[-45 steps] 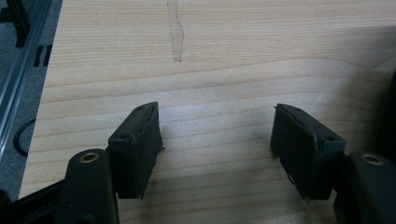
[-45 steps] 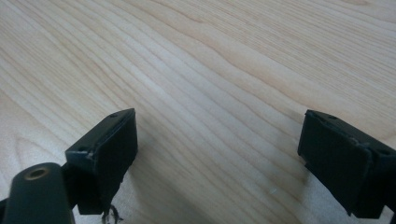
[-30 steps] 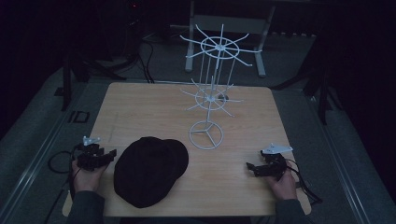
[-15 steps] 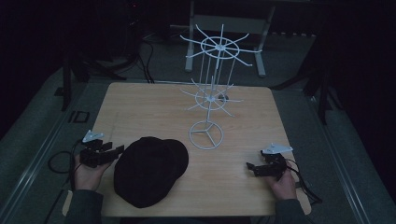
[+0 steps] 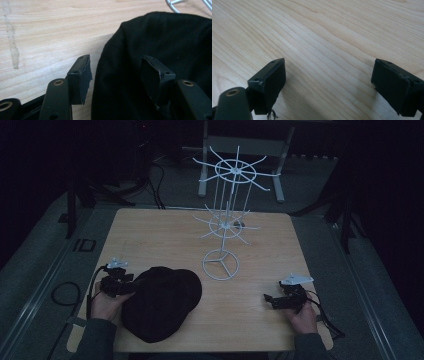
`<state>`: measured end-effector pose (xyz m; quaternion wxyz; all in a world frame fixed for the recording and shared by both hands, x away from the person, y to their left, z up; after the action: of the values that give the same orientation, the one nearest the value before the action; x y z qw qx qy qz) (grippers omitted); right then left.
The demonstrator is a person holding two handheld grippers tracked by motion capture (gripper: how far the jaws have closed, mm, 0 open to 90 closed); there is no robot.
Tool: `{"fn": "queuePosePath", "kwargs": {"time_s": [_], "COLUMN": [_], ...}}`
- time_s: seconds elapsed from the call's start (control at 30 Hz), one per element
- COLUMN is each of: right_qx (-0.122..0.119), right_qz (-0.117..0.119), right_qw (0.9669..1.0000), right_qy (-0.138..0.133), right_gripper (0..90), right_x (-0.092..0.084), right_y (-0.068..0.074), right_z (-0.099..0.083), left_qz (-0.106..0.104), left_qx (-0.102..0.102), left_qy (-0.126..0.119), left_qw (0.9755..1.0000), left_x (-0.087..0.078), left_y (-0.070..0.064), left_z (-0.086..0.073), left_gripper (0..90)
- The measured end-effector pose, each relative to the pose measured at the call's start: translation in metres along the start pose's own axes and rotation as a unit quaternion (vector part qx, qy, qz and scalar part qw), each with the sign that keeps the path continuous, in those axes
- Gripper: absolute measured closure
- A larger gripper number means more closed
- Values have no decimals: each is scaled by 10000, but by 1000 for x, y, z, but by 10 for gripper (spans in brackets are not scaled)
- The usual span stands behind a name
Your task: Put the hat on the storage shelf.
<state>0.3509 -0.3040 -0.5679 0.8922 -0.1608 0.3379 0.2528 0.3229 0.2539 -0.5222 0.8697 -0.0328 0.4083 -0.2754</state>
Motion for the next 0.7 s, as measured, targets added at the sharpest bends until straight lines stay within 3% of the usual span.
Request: {"fn": "queuePosePath", "kwargs": {"time_s": [0.37, 0.7], "right_qx": [11, 11], "right_qz": [-14, -14], "right_qw": [10000, 10000], "right_qy": [10, 11], "right_gripper": [123, 123], "right_x": [0, 0], "right_y": [0, 0], "right_z": [0, 0], "left_qz": [111, 241], "left_qx": [253, 250], "left_qy": [527, 939], "left_qw": [9982, 9950], "left_x": [19, 34], "left_y": [-2, -2], "left_z": [1, -2], "left_gripper": [443, 504]}}
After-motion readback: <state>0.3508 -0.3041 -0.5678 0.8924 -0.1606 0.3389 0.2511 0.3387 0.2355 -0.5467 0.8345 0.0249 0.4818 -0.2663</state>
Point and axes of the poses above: each handheld gripper's, and its own axes: x roughly forward along the jaws, z roughly out of its top, y roughly to its left, the point moved 1 cm from there along x, roughly forward along the jaws, and after that the axes turned 9 degrees about -z, right-handed, at the moved point
